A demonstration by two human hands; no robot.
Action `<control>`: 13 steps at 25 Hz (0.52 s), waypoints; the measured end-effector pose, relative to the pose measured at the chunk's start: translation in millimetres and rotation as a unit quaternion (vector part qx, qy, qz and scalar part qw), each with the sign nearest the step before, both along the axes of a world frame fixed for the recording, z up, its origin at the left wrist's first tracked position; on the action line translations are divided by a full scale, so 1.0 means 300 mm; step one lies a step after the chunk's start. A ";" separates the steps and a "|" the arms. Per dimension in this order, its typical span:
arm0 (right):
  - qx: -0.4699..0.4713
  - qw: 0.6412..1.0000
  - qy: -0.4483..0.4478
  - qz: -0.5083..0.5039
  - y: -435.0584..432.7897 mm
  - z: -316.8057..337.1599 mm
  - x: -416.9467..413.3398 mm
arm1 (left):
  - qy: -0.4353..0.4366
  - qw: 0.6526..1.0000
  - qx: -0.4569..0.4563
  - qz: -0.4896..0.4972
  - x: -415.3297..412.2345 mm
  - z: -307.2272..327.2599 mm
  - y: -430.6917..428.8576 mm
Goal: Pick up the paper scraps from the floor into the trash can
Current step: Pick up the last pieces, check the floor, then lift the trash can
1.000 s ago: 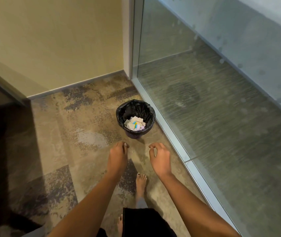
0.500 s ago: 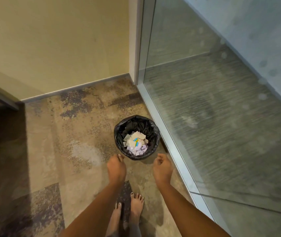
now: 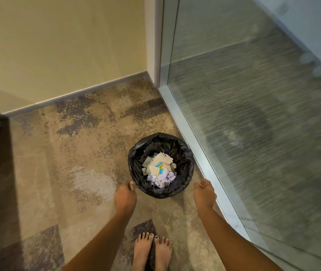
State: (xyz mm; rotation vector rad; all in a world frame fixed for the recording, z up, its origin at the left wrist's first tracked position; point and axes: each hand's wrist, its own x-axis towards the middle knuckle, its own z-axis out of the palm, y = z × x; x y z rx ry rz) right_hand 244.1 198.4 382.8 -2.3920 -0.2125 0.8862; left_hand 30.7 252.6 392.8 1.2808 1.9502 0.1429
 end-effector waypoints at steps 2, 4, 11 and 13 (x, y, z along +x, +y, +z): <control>-0.015 1.000 0.021 -0.015 0.020 -0.117 -0.002 | 0.001 0.999 -0.025 -0.020 -0.007 -0.101 0.036; -0.034 0.998 0.043 -0.016 0.039 -0.217 -0.001 | 0.001 0.998 -0.045 -0.048 -0.013 -0.194 0.068; -0.093 0.990 0.097 0.034 0.089 -0.494 0.010 | -0.008 0.986 -0.163 -0.041 0.012 -0.452 0.150; -0.114 0.989 0.085 0.036 0.095 -0.536 0.014 | -0.020 0.985 -0.172 0.021 0.013 -0.489 0.156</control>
